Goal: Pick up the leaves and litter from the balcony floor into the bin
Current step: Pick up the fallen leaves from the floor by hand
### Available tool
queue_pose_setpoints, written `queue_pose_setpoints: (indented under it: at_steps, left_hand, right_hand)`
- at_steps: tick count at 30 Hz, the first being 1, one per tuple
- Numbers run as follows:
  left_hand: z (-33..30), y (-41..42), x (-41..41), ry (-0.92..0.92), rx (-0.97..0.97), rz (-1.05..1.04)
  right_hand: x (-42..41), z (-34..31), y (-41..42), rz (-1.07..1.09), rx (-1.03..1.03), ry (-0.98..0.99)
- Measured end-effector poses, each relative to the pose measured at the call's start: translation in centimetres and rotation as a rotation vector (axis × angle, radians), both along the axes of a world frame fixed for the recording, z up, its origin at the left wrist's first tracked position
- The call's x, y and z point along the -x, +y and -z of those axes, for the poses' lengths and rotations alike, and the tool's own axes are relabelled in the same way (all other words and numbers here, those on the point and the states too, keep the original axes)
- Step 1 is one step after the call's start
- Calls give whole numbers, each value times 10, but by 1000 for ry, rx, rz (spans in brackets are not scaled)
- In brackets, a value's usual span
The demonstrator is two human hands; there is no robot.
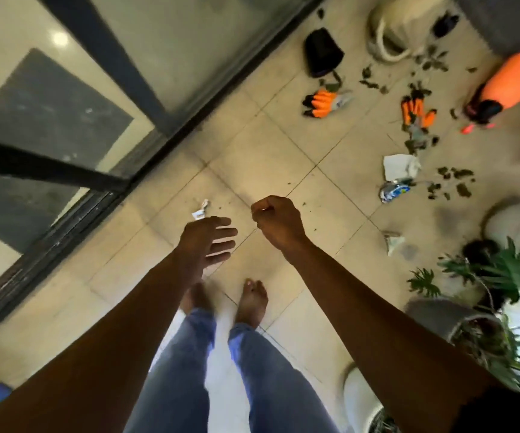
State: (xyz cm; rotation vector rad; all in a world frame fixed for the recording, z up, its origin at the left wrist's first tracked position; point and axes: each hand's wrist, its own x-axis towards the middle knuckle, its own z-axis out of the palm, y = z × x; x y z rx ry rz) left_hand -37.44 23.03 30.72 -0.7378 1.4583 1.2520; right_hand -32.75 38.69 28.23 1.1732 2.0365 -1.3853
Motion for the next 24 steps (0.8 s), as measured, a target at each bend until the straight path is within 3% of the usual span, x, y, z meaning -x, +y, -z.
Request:
queue_pose_setpoints:
  at_steps: [7,12,18,24]
  left_hand:
    - [-7,97,43,-5,-5,222]
    - [-5,144,92,-7,48,266]
    - [-16,204,165,0,96,327]
    - [12,266,211,62,58,379]
  right_hand:
    - [13,2,78,127,-35,-18]
    - [43,-4,134,161,-100,-22]
    - [60,-8,211,82,-65,-174]
    - [82,25,296,-66,-141,-316]
